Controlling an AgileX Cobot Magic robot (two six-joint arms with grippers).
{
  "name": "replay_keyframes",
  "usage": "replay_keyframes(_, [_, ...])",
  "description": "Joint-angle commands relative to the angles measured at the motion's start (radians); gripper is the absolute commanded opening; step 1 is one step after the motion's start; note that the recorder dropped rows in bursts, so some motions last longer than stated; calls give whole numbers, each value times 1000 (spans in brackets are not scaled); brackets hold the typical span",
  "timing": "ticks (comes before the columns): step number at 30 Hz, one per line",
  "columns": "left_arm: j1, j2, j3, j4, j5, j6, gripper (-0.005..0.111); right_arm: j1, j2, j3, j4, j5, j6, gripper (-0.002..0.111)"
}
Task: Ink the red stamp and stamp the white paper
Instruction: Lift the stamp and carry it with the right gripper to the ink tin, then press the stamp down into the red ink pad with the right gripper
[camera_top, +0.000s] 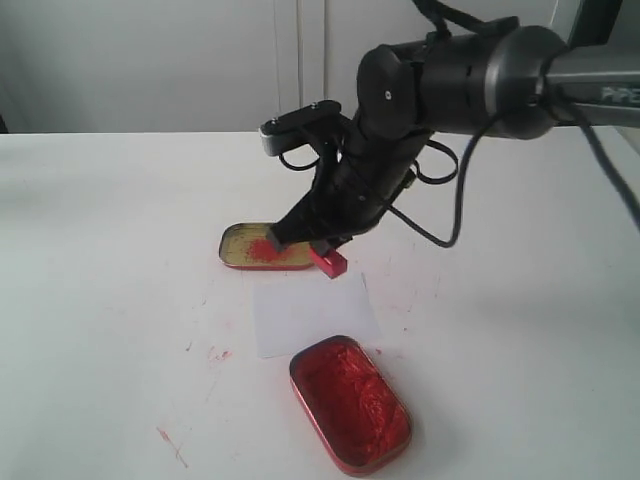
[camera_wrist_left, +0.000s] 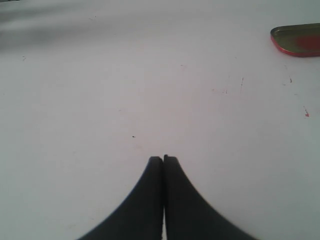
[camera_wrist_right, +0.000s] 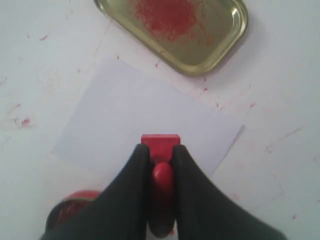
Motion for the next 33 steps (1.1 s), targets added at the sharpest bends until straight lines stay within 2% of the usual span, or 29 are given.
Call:
replay_keyframes(1, [0, -3, 5, 2, -1, 1, 0, -2, -100, 152, -7, -56, 32, 0])
replay_keyframes(8, [0, -3, 5, 2, -1, 1, 0, 51, -228, 346, -11, -129, 136, 0])
replay_keyframes(17, [0, -3, 5, 2, -1, 1, 0, 159, -243, 430, -13, -180, 252, 0])
replay_keyframes(24, [0, -3, 5, 2, -1, 1, 0, 166, -226, 470, -92, -218, 364, 0])
replay_keyframes(33, [0, -3, 5, 2, -1, 1, 0, 166, -172, 479, -106, -260, 385, 0])
